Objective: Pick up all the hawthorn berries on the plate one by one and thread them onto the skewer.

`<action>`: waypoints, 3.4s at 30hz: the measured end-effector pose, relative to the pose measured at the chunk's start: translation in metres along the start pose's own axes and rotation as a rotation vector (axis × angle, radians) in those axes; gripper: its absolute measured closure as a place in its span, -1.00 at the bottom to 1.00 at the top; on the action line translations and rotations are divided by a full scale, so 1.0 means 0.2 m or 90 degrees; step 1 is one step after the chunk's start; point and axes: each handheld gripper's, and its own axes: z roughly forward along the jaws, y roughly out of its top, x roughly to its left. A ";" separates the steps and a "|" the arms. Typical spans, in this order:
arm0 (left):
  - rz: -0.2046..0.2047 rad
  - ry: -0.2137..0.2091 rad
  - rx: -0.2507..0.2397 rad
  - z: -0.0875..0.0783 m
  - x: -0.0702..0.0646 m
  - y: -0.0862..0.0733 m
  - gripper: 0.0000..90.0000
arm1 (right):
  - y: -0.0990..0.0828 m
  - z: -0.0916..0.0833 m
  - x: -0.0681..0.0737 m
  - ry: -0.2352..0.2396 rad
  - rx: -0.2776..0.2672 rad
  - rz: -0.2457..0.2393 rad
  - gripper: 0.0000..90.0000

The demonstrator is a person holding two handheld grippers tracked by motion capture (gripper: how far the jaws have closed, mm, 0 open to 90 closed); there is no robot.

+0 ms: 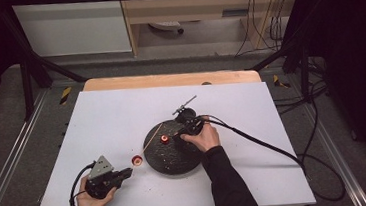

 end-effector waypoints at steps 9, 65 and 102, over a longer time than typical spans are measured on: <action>0.004 0.000 -0.002 0.00 -0.01 0.00 0.96 | -0.01 -0.10 0.01 -0.006 -0.022 0.003 0.36; 0.000 0.005 -0.040 0.06 -0.15 0.05 0.96 | -0.52 -0.10 0.10 0.082 -0.569 0.278 0.36; 0.015 -0.018 -0.051 0.16 -0.32 0.14 0.96 | -0.45 -0.16 0.00 0.077 -0.721 0.325 0.36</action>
